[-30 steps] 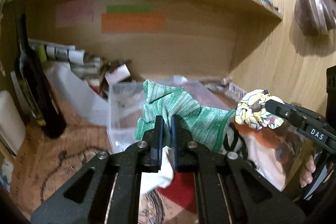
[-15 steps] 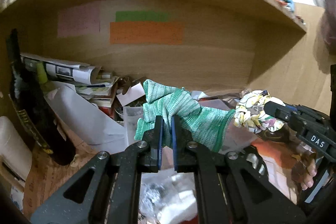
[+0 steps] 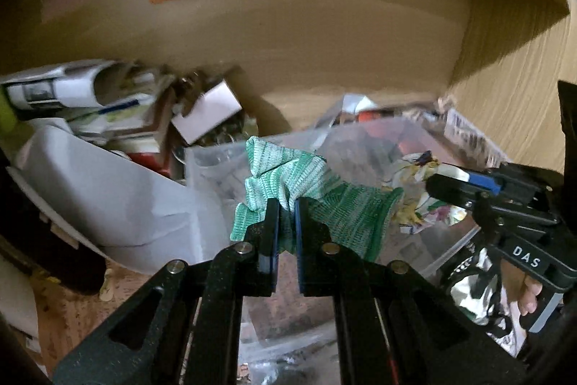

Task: Organize soft objects
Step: 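Carry both items over the clear box while the right tool releases the scrunchie inside, then lower the green sock into the clear box and open the left tool, then grasp the black-and-white eye mask with the right tool while the left tool grasps the silver scrubber, then carry the eye mask into the box with the right tool while the left tool drops the scrubber in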

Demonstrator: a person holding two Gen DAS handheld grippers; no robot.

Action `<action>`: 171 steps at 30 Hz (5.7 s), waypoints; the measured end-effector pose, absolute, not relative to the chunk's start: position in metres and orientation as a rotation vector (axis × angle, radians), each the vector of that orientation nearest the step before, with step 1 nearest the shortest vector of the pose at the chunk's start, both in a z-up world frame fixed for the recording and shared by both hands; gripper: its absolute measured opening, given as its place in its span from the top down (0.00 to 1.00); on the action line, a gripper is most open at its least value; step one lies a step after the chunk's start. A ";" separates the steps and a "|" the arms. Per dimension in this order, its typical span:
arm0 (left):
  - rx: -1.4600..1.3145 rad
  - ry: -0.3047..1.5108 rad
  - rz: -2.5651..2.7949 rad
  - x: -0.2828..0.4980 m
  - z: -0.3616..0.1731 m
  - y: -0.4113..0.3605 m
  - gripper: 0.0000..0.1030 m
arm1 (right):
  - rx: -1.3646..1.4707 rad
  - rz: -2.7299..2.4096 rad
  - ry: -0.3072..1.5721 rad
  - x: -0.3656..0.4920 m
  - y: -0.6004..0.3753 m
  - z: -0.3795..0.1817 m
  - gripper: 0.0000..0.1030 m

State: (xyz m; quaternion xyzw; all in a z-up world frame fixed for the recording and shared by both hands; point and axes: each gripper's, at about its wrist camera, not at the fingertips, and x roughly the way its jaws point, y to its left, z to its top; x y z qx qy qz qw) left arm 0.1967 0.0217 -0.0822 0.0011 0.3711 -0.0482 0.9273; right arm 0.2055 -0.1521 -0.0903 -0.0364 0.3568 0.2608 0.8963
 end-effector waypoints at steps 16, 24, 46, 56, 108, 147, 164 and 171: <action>0.017 0.773 -0.102 0.202 -0.083 0.023 0.68 | -0.092 0.528 0.772 0.206 -0.155 -0.094 0.54; -0.012 0.621 -0.085 0.160 -0.045 0.032 0.51 | -0.074 0.504 0.626 0.176 -0.170 -0.060 0.38; -0.060 0.643 -0.103 0.078 -0.077 0.039 0.42 | -0.033 0.402 0.695 0.126 -0.216 -0.100 0.24; -0.087 0.740 -0.105 0.082 -0.116 0.042 0.42 | -0.005 0.375 0.854 0.158 -0.227 -0.144 0.25; -0.053 0.558 -0.119 0.082 -0.052 0.037 0.47 | 0.034 0.443 0.438 0.166 -0.198 -0.033 0.83; -0.073 0.494 -0.127 0.096 -0.028 0.041 0.86 | -0.141 0.526 0.789 0.232 -0.142 -0.104 0.80; 0.052 0.711 -0.079 0.192 -0.089 0.015 0.86 | -0.155 0.462 0.686 0.191 -0.169 -0.084 0.34; 0.035 0.748 -0.103 0.193 -0.095 0.014 0.59 | -0.128 0.465 0.661 0.169 -0.180 -0.079 0.33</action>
